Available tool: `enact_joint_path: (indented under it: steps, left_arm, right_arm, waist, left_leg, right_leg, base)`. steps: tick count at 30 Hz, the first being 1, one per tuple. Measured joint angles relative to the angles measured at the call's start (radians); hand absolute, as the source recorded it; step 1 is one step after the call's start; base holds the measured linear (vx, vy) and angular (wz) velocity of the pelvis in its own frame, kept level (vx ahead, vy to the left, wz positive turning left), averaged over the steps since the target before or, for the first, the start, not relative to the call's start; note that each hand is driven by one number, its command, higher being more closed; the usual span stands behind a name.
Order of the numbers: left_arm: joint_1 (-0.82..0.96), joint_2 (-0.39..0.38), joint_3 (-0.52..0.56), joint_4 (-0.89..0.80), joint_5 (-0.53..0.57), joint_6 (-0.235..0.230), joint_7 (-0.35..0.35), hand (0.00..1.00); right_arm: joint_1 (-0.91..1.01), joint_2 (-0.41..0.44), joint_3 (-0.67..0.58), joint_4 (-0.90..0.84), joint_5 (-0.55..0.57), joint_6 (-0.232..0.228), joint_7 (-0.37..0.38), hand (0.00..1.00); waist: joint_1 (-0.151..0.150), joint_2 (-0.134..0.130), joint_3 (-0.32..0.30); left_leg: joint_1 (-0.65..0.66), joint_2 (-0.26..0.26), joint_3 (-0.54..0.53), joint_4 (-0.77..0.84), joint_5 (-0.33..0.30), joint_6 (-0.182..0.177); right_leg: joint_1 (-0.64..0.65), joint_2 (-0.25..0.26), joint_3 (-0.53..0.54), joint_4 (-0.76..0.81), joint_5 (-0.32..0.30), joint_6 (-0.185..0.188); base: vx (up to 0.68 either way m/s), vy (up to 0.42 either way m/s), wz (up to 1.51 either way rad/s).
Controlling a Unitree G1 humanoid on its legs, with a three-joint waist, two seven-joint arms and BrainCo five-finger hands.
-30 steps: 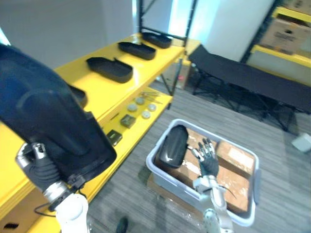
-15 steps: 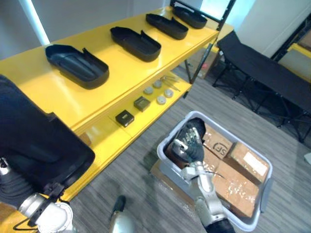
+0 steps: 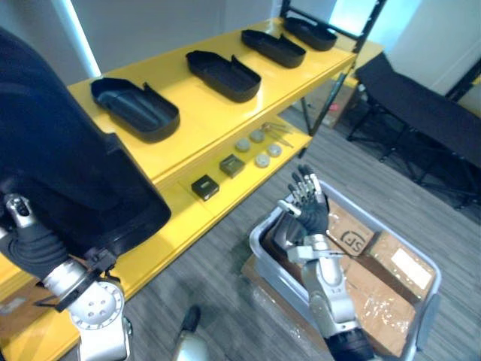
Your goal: Walk over and take plastic housings, then place them on the shelf
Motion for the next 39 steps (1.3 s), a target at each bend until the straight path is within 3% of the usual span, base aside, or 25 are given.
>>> enact_joint_path:
  steps: [3, 5, 11, 12, 13, 14, 15, 16, 18, 20, 22, 28, 30, 32, 33, 34, 35, 36, 37, 39]
  left_arm:
    - [0.040, -0.003, -0.031, -0.008, 0.000, -0.010, -0.039, 1.00]
    - [0.064, -0.003, -0.027, -0.024, -0.001, -0.025, -0.049, 1.00]
    - [0.127, -0.004, -0.027, -0.053, -0.007, -0.030, -0.092, 1.00]
    - [0.132, -0.006, -0.040, -0.053, -0.008, -0.030, -0.104, 1.00]
    - [0.132, -0.006, -0.047, -0.052, -0.008, -0.030, -0.107, 1.00]
    - [0.124, -0.006, -0.068, -0.052, -0.009, -0.030, -0.113, 1.00]
    - [0.119, -0.007, -0.082, -0.052, -0.009, -0.030, -0.122, 1.00]
    - [0.120, -0.007, -0.099, -0.051, -0.009, -0.031, -0.133, 1.00]
    - [0.121, -0.007, -0.107, -0.051, -0.009, -0.041, -0.147, 1.00]
    - [0.120, -0.005, -0.104, -0.051, -0.009, -0.043, -0.150, 1.00]
    - [0.120, -0.003, -0.085, -0.050, -0.009, -0.042, -0.162, 1.00]
    - [0.096, 0.007, -0.071, -0.043, -0.009, -0.050, -0.180, 1.00]
    - [0.096, 0.008, -0.070, -0.043, -0.008, -0.050, -0.181, 1.00]
    - [0.092, 0.010, -0.070, -0.044, -0.008, -0.051, -0.181, 1.00]
    - [0.079, 0.009, -0.073, -0.038, -0.008, -0.051, -0.183, 1.00]
    - [0.066, 0.016, -0.073, -0.027, -0.008, -0.050, -0.185, 1.00]
    - [0.061, 0.028, -0.073, -0.020, -0.008, -0.050, -0.185, 1.00]
    - [0.040, 0.078, -0.082, 0.000, -0.008, -0.049, -0.183, 1.00]
    - [0.016, 0.101, -0.090, 0.022, -0.008, -0.048, -0.181, 1.00]
    - [-0.013, 0.122, -0.114, 0.049, -0.007, -0.046, -0.180, 1.00]
  right_arm:
    - [0.040, -0.015, -0.028, -0.002, 0.002, 0.000, 0.004, 0.00]
    - [0.040, -0.013, -0.028, -0.017, 0.003, 0.000, 0.009, 0.00]
    - [0.012, 0.011, 0.034, -0.009, 0.033, -0.003, 0.072, 0.00]
    - [0.006, 0.017, 0.042, 0.015, 0.035, -0.011, 0.090, 0.00]
    - [0.006, 0.017, 0.045, 0.024, 0.035, -0.011, 0.090, 0.00]
    - [0.012, 0.010, 0.047, 0.026, 0.035, -0.011, 0.090, 0.00]
    - [0.011, -0.002, 0.051, 0.025, 0.035, -0.011, 0.090, 0.00]
    - [0.014, -0.023, 0.057, 0.024, 0.035, -0.011, 0.092, 0.00]
    - [0.015, -0.030, 0.058, 0.022, 0.034, -0.011, 0.094, 0.00]
    - [0.013, -0.008, 0.060, 0.020, 0.030, -0.011, 0.103, 0.00]
    - [-0.012, 0.019, 0.078, 0.021, 0.029, -0.009, 0.110, 0.00]
    - [-0.042, 0.013, 0.085, 0.020, 0.026, -0.010, 0.108, 0.00]
    - [-0.044, 0.015, 0.079, 0.019, 0.021, -0.010, 0.108, 0.00]
    - [-0.042, 0.020, 0.066, 0.019, 0.018, -0.010, 0.108, 0.00]
    - [-0.039, 0.019, 0.056, 0.017, 0.009, -0.009, 0.106, 0.00]
    - [-0.029, 0.018, 0.039, 0.016, -0.001, -0.007, 0.104, 0.00]
    - [-0.023, 0.020, 0.031, 0.014, -0.008, -0.006, 0.102, 0.00]
    - [-0.012, 0.028, 0.014, 0.008, -0.031, -0.004, 0.089, 0.00]
    - [-0.003, 0.038, 0.003, -0.006, -0.040, -0.004, 0.083, 0.00]
    - [0.024, 0.038, -0.012, -0.048, -0.059, -0.006, 0.080, 0.00]
  waist:
    - [-0.002, 0.042, -0.008]
    - [0.002, 0.054, -0.014]
    - [0.010, 0.057, -0.018]
    - [0.004, 0.060, -0.019]
    - [-0.001, 0.059, -0.020]
    - [-0.014, 0.058, -0.022]
    - [-0.027, 0.065, -0.022]
    - [-0.028, 0.080, -0.031]
    - [-0.014, 0.103, -0.046]
    - [-0.005, 0.095, -0.050]
    - [-0.003, 0.075, -0.038]
    - [-0.014, 0.071, -0.036]
    - [-0.009, 0.066, -0.036]
    - [-0.007, 0.044, -0.035]
    - [-0.023, 0.044, -0.036]
    - [-0.033, 0.045, -0.033]
    - [-0.042, 0.047, -0.030]
    - [-0.076, 0.063, -0.018]
    - [-0.094, 0.062, -0.017]
    - [-0.114, 0.062, -0.017]
  left_leg:
    - [0.030, 0.008, -0.023, -0.047, 0.039, 0.001]
    - [0.031, 0.007, -0.033, -0.046, 0.039, 0.001]
    - [0.029, -0.017, -0.097, -0.045, 0.059, -0.007]
    - [0.019, -0.028, -0.114, -0.050, 0.076, 0.007]
    - [0.011, -0.034, -0.084, -0.057, 0.080, 0.047]
    - [-0.022, -0.018, 0.083, -0.049, 0.063, 0.179]
    - [-0.044, 0.010, 0.218, -0.031, 0.058, 0.198]
    - [-0.058, 0.039, 0.333, -0.022, 0.071, 0.181]
    - [-0.072, 0.041, 0.359, -0.019, 0.113, 0.125]
    - [-0.078, 0.028, 0.384, -0.012, 0.115, 0.116]
    - [-0.090, 0.022, 0.427, 0.033, 0.078, 0.127]
    - [-0.194, 0.056, 0.456, 0.317, -0.093, 0.131]
    - [-0.222, 0.064, 0.469, 0.404, -0.167, 0.137]
    - [-0.217, 0.038, 0.495, 0.436, -0.216, 0.146]
    - [-0.211, 0.018, 0.484, 0.445, -0.241, 0.156]
    - [-0.174, 0.001, 0.470, 0.407, -0.245, 0.159]
    - [-0.140, -0.007, 0.461, 0.374, -0.242, 0.162]
    - [-0.068, -0.009, 0.412, 0.295, -0.231, 0.168]
    - [-0.023, -0.010, 0.382, 0.254, -0.221, 0.181]
    - [0.066, -0.014, 0.350, 0.191, -0.208, 0.169]
  right_leg:
    - [0.055, 0.027, -0.074, 0.001, -0.020, -0.005]
    - [0.066, 0.032, -0.091, 0.006, -0.028, -0.003]
    - [0.089, 0.026, -0.152, 0.051, -0.066, 0.004]
    - [0.088, 0.021, -0.188, 0.083, -0.086, 0.005]
    - [0.089, 0.015, -0.211, 0.094, -0.093, 0.005]
    - [0.091, 0.008, -0.261, 0.097, -0.094, 0.009]
    - [0.101, 0.010, -0.289, 0.091, -0.087, 0.020]
    - [0.106, 0.012, -0.312, 0.083, -0.082, 0.027]
    - [0.108, 0.012, -0.319, 0.061, -0.073, 0.042]
    - [0.105, -0.004, -0.310, 0.026, -0.057, 0.047]
    - [0.103, -0.021, -0.268, -0.018, -0.022, 0.046]
    - [0.110, -0.042, -0.241, -0.035, -0.004, 0.068]
    - [0.110, -0.061, -0.237, -0.027, -0.026, 0.029]
    - [0.101, -0.114, -0.234, 0.038, -0.057, -0.032]
    - [0.075, -0.153, -0.224, 0.162, -0.039, -0.064]
    - [-0.009, -0.207, -0.158, 0.368, 0.027, -0.149]
    - [-0.059, -0.225, -0.107, 0.472, 0.105, -0.192]
    - [-0.165, -0.196, 0.051, 0.681, 0.128, -0.142]
    - [-0.220, -0.154, 0.106, 0.763, 0.061, -0.122]
    - [-0.270, -0.085, 0.129, 0.742, -0.022, -0.125]
  base:
    - [-0.06, -0.088, 0.74]
    - [-0.03, -0.019, 0.35]
    - [-0.01, -0.007, 0.36]
    - [-0.03, -0.015, 0.64]
    - [-0.05, 0.012, 1.09]
    - [-0.04, 0.028, 1.13]
    - [-0.03, 0.045, 1.21]
    - [0.00, 0.036, 0.76]
    - [0.04, 0.091, 0.24]
    - [0.06, 0.121, -0.15]
    - [0.06, 0.073, -0.43]
    - [0.04, 0.060, -0.23]
    - [0.10, 0.125, -0.18]
    - [0.15, 0.145, 0.09]
    - [0.27, 0.258, 0.40]
    - [0.33, 0.312, 0.46]
    - [0.39, 0.299, 0.56]
    - [0.42, 0.176, 0.70]
    - [0.35, 0.121, 0.79]
    - [0.40, 0.034, 0.72]
